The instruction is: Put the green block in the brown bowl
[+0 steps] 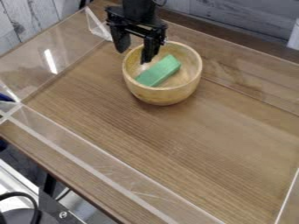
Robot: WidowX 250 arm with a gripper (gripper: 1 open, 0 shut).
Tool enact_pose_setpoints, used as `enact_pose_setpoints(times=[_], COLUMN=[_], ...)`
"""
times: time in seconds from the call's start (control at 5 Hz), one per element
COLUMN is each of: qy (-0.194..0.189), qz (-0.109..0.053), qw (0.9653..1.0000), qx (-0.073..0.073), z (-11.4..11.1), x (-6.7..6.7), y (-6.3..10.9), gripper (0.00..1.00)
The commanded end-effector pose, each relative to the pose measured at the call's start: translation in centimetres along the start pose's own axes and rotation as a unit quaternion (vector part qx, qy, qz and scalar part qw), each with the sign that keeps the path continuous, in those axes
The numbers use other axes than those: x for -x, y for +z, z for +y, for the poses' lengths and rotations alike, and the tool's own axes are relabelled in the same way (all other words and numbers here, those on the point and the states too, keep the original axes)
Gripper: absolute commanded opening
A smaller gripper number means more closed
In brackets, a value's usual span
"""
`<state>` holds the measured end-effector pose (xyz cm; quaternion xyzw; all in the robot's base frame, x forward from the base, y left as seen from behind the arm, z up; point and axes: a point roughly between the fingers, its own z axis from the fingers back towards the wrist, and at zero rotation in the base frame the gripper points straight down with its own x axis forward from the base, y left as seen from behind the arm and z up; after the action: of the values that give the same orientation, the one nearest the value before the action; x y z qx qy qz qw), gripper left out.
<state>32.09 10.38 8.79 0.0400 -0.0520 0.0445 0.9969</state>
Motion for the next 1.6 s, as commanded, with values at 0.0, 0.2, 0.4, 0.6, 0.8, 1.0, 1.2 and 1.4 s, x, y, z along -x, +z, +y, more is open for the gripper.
enact_pose_setpoints(times=[0.0, 0.2, 0.4, 0.6, 0.8, 1.0, 1.2, 1.4], qy=[0.001, -0.004, -0.003, 0.000, 0.035, 0.078, 0.087, 0.099], qz=[-0.044, -0.036, -0.035, -0.043, -0.034, -0.018, -0.018, -0.012], qw=[0.9989, 0.9991, 0.9992, 0.9990, 0.9987, 0.9966, 0.9957, 0.9942], qx=[-0.019, -0.024, -0.020, -0.013, -0.016, -0.022, -0.029, -0.040], z=[0.7, 0.7, 0.8, 1.1, 1.4, 1.7, 2.4, 3.6], x=[-1.1, -0.9, -1.6, -2.0, -1.1, -0.2, -0.9, -1.3], y=[3.4, 3.5, 3.6, 5.8, 7.0, 7.3, 7.6, 7.7], gripper=[1.00, 1.00, 1.00, 1.00, 1.00, 1.00, 1.00, 1.00])
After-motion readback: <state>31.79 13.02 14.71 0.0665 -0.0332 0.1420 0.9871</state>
